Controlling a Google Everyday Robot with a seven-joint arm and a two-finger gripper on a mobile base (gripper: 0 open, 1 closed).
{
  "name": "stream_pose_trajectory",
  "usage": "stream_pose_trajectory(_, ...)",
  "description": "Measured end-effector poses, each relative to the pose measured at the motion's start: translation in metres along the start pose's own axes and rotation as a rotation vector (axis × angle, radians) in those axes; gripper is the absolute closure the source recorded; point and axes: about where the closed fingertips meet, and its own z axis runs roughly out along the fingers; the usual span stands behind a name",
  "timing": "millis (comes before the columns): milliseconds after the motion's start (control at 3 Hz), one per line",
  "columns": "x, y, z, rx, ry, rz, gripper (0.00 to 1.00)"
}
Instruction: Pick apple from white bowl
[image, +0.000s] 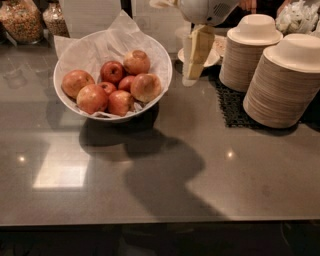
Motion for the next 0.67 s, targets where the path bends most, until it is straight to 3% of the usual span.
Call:
stream_pose_trajectory(333, -0.020, -0.035, 0.019, 0.088, -0.037, -0.062, 0.00)
stream_pose_trajectory(667, -0.024, -0.054, 0.017, 0.162, -0.046, -0.062, 0.00)
